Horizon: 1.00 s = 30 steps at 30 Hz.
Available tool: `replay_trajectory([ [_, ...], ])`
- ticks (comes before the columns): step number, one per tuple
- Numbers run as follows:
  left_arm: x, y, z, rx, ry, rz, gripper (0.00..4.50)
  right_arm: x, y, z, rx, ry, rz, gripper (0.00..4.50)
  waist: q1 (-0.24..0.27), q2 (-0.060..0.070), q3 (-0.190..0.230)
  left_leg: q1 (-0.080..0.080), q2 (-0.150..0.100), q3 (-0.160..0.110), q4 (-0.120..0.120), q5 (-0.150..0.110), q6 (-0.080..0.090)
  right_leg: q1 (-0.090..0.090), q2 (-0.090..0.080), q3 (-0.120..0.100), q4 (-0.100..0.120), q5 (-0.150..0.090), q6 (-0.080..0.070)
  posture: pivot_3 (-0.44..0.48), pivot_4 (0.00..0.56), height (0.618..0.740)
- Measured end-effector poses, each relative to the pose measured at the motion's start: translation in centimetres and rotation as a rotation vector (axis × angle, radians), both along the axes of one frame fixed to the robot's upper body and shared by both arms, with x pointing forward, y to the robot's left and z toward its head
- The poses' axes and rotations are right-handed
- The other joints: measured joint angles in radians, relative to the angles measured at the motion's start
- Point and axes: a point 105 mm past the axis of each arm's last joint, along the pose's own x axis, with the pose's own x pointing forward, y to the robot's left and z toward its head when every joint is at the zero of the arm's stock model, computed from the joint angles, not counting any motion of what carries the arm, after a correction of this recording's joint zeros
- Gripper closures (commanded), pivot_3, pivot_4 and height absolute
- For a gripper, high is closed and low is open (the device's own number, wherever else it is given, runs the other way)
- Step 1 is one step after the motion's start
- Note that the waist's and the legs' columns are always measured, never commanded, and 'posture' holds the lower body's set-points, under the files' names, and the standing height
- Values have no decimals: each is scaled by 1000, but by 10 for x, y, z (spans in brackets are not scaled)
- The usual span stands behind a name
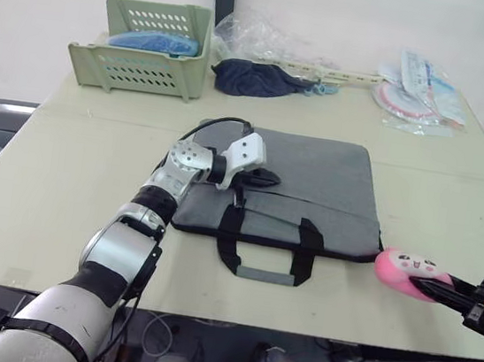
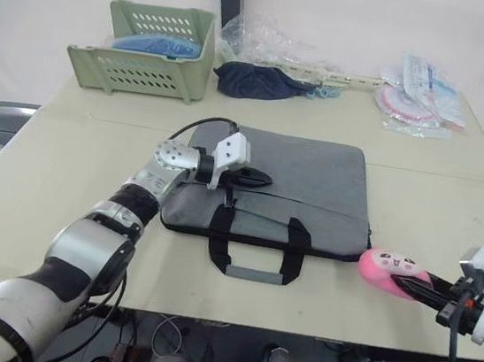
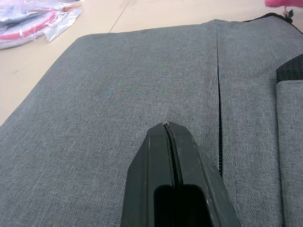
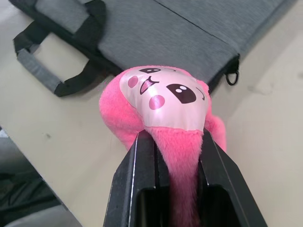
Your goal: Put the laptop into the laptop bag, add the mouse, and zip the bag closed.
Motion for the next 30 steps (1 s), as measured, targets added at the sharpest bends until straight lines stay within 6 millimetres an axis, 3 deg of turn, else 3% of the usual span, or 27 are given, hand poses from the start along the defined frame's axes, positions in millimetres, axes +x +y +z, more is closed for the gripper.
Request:
replay_trajectory([
  [8, 0, 0, -1, 1, 2, 3, 4500, 20, -10, -2, 119, -58, -156, 4278, -1, 4, -2, 0, 0, 0, 0, 0, 0, 0, 0, 0, 0, 1, 1, 0, 150, 740],
  [17, -1, 0, -2, 2, 3, -1, 4500, 62, -2, -2, 345, -82, -329, 4278, -1, 8, -4, -1, -1, 0, 0, 0, 0, 0, -1, 0, 0, 1, 1, 0, 150, 740],
  [30, -1, 1, -2, 4, 4, -3, 4500, 55, -3, -14, 340, -20, -377, 4278, -1, 8, -5, -1, 0, 0, 0, 0, 0, 0, 0, 0, -1, 1, 1, 0, 150, 740],
])
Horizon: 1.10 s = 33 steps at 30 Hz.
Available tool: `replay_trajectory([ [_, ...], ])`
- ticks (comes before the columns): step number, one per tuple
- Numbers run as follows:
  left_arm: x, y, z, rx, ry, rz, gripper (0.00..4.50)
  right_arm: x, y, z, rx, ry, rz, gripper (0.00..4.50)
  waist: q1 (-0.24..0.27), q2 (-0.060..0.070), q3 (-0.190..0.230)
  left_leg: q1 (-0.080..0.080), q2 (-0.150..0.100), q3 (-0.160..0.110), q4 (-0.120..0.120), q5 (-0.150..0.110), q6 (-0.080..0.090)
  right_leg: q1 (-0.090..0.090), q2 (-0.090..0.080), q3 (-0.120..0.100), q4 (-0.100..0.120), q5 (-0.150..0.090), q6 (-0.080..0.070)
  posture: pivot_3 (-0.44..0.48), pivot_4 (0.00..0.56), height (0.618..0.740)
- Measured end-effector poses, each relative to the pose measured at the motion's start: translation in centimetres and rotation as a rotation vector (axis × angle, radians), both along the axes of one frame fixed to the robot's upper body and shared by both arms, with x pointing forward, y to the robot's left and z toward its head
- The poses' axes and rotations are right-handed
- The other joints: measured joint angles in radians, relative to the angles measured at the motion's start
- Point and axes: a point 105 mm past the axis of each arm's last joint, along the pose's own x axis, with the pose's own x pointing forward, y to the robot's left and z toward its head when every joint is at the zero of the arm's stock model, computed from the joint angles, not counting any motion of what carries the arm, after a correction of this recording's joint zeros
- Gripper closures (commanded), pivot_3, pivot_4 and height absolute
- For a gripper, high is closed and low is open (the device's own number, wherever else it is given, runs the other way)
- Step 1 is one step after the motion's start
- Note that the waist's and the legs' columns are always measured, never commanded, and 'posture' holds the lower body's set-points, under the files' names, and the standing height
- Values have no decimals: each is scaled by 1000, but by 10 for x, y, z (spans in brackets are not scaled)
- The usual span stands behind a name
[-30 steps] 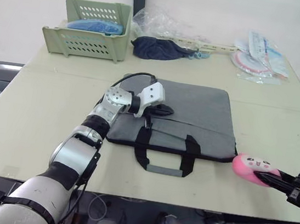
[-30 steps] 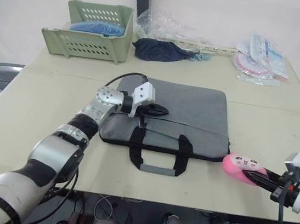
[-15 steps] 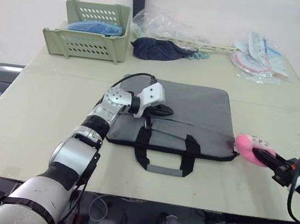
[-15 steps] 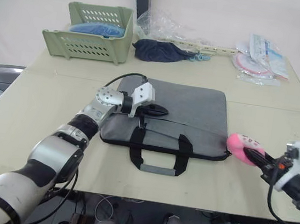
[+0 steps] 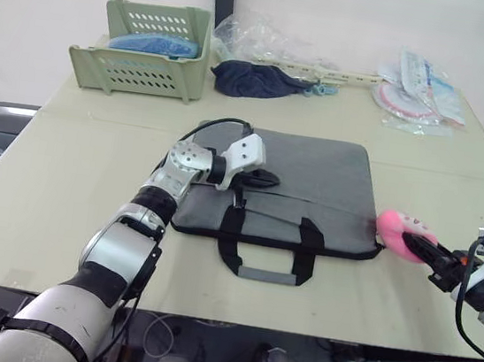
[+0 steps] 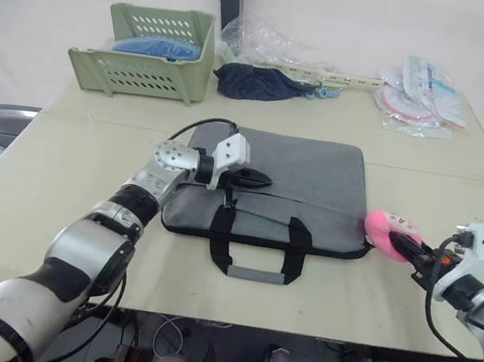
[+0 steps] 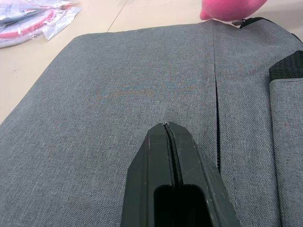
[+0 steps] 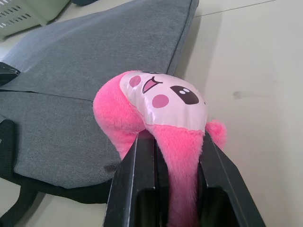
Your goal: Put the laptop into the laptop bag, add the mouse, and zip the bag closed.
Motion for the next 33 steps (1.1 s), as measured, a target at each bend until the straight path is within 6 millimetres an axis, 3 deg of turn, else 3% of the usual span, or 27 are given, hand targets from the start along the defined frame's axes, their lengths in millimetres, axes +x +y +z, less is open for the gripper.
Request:
replay_trajectory([
  [2, 0, 0, 0, 0, 0, -1, 4500, -7, -2, -4, -13, 10, -8, 4278, 1, 0, 0, 0, 0, 0, 0, 0, 0, 0, 0, 0, 0, 0, 0, 0, 150, 740],
  [7, 0, 1, -1, 2, 1, 0, 4500, -27, -5, -6, -25, -2, -10, 1985, 0, 1, -1, 0, 0, 0, -1, 0, 0, 0, 0, 0, -1, 0, 0, 0, 150, 740],
  [10, 0, 2, -1, 4, 1, 3, 4500, -33, -4, 3, 8, -43, -7, 643, -1, 2, -1, 0, 0, 0, -1, 0, 1, 0, 0, 0, -1, 1, 1, 0, 150, 740],
  [12, 0, 1, -1, 3, 2, 0, 4500, -35, -11, 7, 13, -58, -39, 17, -1, 2, -1, 0, 0, 0, -1, -1, 1, 0, 0, 0, -2, 1, 1, 0, 150, 740],
  [19, -1, 1, -1, 3, 3, -3, 4500, -40, -34, 1, -37, -49, -144, 17, -1, 4, -3, 0, 0, 0, -1, -1, 2, 0, 0, 0, -3, 1, 1, 0, 150, 740],
  [22, -1, 1, -1, 2, 4, -4, 4500, -39, -38, 13, -117, -71, -128, 17, -1, 5, -3, 0, 0, 0, -1, -2, 3, 0, 0, 1, -4, 1, 1, 0, 150, 740],
  [25, -1, 1, -2, 3, 7, -6, 4500, -44, -26, 32, -342, -121, 34, 17, 0, 4, -2, 0, 0, 0, -3, -2, 3, 1, 1, 0, -6, 1, 2, 0, 150, 740],
  [27, -1, 1, -2, 3, 7, -5, 4500, -45, -22, 32, -359, -126, 65, 17, -1, 4, -2, 0, 0, 0, -2, -2, 3, 1, 1, 0, -5, 1, 2, 0, 150, 740],
  [28, -1, 0, -2, 3, 7, -7, 4500, -49, -10, 26, -487, -110, 186, 17, 0, 4, -3, 0, -1, 1, -2, -2, 3, 1, 1, 0, -6, 1, 2, 0, 150, 740],
  [30, -1, 1, -2, 3, 8, -6, 4500, -51, -3, 24, -561, -122, 252, 17, -1, 4, -2, 0, -1, 1, -3, -2, 4, 1, 1, 0, -7, 1, 3, 0, 150, 740],
  [33, -1, 1, -2, 3, 8, -6, 4500, -51, 2, 23, -616, -149, 294, 17, -1, 3, -2, 0, -1, 1, -3, -2, 4, 2, 1, 0, -7, 2, 3, 0, 150, 740],
])
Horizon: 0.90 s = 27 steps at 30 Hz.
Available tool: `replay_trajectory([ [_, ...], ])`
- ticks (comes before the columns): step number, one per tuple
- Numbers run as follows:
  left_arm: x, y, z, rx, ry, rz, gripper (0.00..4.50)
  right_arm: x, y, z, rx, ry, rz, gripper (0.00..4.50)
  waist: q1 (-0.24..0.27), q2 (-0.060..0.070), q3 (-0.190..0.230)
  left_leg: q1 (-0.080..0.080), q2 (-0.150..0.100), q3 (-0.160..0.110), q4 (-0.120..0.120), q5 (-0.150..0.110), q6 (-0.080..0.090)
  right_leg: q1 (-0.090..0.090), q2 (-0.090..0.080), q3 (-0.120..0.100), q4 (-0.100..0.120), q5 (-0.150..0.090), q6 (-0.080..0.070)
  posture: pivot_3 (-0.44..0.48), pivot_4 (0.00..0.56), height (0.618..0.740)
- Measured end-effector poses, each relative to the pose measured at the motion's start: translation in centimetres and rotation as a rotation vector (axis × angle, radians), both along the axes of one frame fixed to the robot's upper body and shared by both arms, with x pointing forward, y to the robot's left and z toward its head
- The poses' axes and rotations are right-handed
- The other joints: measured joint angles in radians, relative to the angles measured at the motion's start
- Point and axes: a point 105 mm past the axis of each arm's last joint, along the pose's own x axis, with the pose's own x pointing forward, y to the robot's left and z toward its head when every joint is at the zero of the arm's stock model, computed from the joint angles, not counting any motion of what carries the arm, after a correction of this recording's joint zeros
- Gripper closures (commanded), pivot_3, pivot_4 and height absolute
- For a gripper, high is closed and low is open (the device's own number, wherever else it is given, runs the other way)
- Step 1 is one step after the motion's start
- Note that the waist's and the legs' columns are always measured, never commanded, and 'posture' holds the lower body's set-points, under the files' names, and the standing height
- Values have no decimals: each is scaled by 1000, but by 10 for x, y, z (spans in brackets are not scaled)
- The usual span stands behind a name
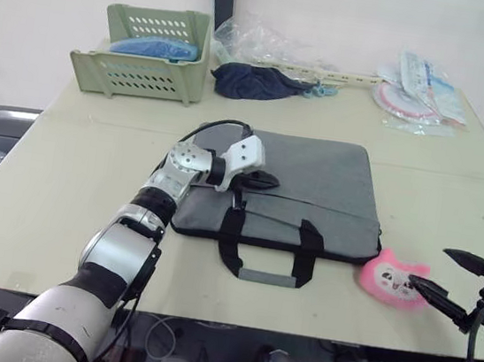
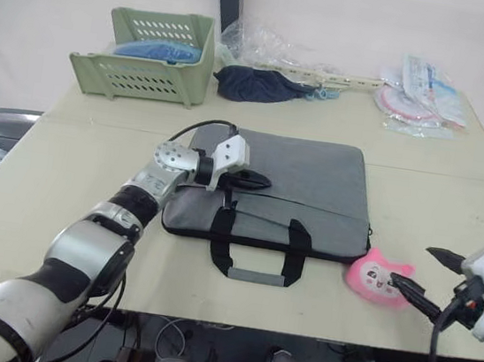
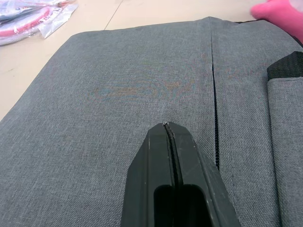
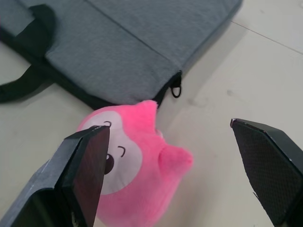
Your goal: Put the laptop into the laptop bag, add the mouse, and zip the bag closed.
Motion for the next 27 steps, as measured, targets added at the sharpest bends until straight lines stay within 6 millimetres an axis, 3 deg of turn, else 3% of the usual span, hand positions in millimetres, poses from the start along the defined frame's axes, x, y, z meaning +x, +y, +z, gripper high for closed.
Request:
replay_trajectory([
  [6, 0, -1, 0, -1, 1, -2, 4500, -10, 22, -1, -35, 2, 114, 17, 2, 0, 0, 0, 0, 0, 0, 0, 0, 0, 0, 0, 0, 0, 0, 0, 150, 740],
  [11, 0, 0, -1, -1, 2, -1, 4500, -17, 33, -8, 177, 50, 53, 17, 1, -2, -1, 0, 1, -2, 1, 0, 0, 0, 0, -1, 0, 0, 0, 0, 150, 740],
  [15, -1, -2, -1, -3, 2, -6, 4500, -21, 15, -16, 620, 71, -239, 17, 4, 0, -2, 0, 1, -5, 1, -1, 0, 0, -2, -1, 0, 0, 0, 0, 150, 740],
  [20, -1, -1, -2, -3, 4, -4, 4500, -33, -2, -24, 790, 102, -420, 17, 3, 3, -4, 0, 1, -5, 1, -3, 2, -1, -1, 0, -1, 0, 0, 0, 150, 740],
  [24, -2, -1, -3, -4, 6, -4, 4500, -45, -2, -37, 831, 182, -475, 17, 2, 5, -5, 0, 1, -4, 1, -5, 3, 0, -1, 1, -2, 0, 0, 0, 150, 740],
  [27, -2, -1, -3, -4, 7, -4, 4500, -42, 2, -41, 854, 189, -484, 17, 2, 5, -5, 0, 1, -5, 1, -5, 4, 0, -1, 1, -2, 0, 0, 0, 150, 740],
])
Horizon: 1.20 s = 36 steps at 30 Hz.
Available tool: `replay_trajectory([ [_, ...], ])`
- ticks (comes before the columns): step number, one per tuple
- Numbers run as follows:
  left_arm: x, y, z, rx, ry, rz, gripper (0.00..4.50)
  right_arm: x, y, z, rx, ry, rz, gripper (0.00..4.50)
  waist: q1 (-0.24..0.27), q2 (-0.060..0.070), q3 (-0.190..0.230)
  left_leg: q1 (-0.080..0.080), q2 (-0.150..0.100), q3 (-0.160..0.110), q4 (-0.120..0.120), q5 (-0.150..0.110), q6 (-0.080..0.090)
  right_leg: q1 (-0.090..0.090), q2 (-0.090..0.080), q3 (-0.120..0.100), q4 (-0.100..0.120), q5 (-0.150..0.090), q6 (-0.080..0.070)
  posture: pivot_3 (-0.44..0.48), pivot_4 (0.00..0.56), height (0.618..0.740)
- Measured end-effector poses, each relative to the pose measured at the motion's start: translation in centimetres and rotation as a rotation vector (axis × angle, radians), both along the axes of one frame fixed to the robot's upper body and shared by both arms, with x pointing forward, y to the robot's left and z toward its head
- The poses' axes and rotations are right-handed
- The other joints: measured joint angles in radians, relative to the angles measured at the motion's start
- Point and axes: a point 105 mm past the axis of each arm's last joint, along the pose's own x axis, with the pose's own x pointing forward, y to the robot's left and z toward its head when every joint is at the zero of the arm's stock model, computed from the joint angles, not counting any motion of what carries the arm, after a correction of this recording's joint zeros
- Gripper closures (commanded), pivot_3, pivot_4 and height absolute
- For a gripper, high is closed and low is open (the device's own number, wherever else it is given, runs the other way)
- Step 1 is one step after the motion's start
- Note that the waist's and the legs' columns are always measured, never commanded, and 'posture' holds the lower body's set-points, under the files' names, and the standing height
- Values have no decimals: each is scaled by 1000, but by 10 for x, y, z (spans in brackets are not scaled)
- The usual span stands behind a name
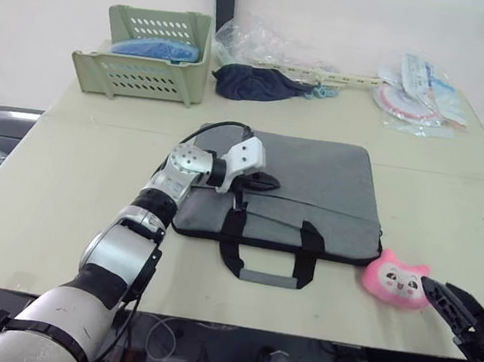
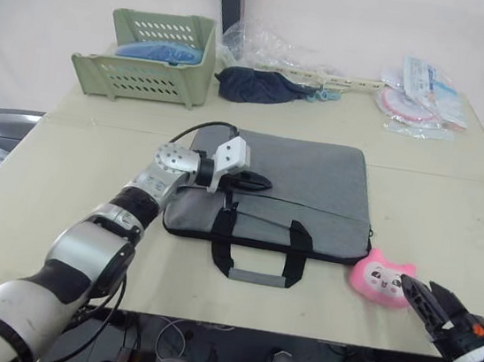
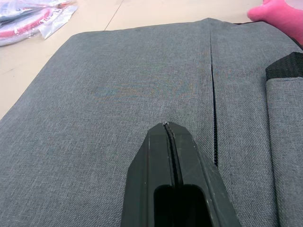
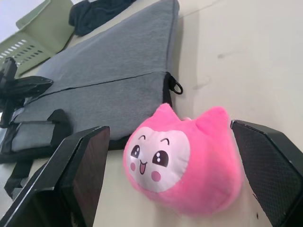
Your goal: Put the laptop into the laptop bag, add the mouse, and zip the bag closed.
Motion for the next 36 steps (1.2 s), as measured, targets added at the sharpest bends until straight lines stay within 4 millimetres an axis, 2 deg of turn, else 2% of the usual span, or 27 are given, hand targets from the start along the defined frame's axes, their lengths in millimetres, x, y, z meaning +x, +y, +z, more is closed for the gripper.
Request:
replay_trajectory([
  [2, 0, -1, 0, -1, 0, -2, 4500, 4, 10, -7, 16, 23, 34, 17, 1, 1, 0, 0, 0, 0, 0, 0, 0, 0, 0, 0, 0, 0, 0, 0, 150, 740],
  [4, 0, -1, 0, -1, 0, -3, 4500, 8, 11, -10, 12, 33, 28, 17, 1, 1, 0, 0, -1, 0, 0, 0, 1, 0, 0, 0, 0, 0, 0, 0, 150, 740],
  [7, 0, -1, 0, -2, 0, -3, 4500, 14, 17, -14, 17, 43, 46, 752, 1, 1, 0, 0, -1, 1, 0, 0, 1, 0, 0, 0, 0, 0, 0, 0, 150, 740],
  [10, 0, 0, 0, 0, -1, -1, 4500, 20, 17, -13, 30, 32, 31, 1925, 0, 1, 0, 0, -1, 1, 0, 0, 1, 0, 0, 0, 0, 0, 0, 0, 150, 740],
  [11, 0, 0, 0, 0, 0, -1, 4500, 24, 16, -11, 47, 19, 25, 2170, -1, 1, 0, 0, -1, 1, 1, 0, 1, 0, 0, 0, 0, 0, 0, 0, 150, 740],
  [13, 0, -1, 0, -1, -1, -2, 4500, 25, 16, -9, 60, 6, 26, 3085, 0, 1, 0, 0, -1, 1, 1, 0, 1, 0, 0, 0, 0, 0, 0, 0, 150, 740],
  [17, 0, -1, 0, -1, -1, -2, 4500, 25, 14, -6, 64, 9, 31, 4377, 0, 1, 0, 0, -1, 2, 1, 0, 1, 0, 0, 0, 0, 0, 0, 0, 150, 740],
  [21, 0, 0, 0, 12, -6, -1, 4500, 32, 0, 5, 73, -26, 7, 4449, -1, 0, 0, 0, -1, 1, 1, -1, 1, 0, 0, 1, 0, 0, 0, 0, 150, 740],
  [24, 0, 0, 0, 29, -18, -5, 4500, 47, -10, 22, 118, -94, -18, 4449, 0, 1, 0, 0, -1, 1, 1, -1, 1, 0, 0, 1, 0, 0, 1, 0, 150, 740],
  [30, 0, -1, 1, 34, -26, -10, 4500, 57, -15, 29, 133, -114, -28, 4449, 1, 1, 0, 0, -1, 2, 1, -1, 1, 0, 0, 0, 0, 0, 1, 0, 150, 740],
  [32, 0, -1, 1, 41, -29, -9, 4500, 73, -14, 40, 136, -142, -16, 4449, -1, 1, 0, 0, -1, 2, 1, -1, 1, 0, -1, 1, -1, 1, 2, 0, 150, 740],
  [36, 0, -1, 1, 57, -48, -20, 4500, 96, -15, 44, 157, -161, -32, 4449, -1, 1, 0, 0, -1, 2, 1, -1, 1, 0, -1, 1, -1, 2, 3, 0, 150, 740],
])
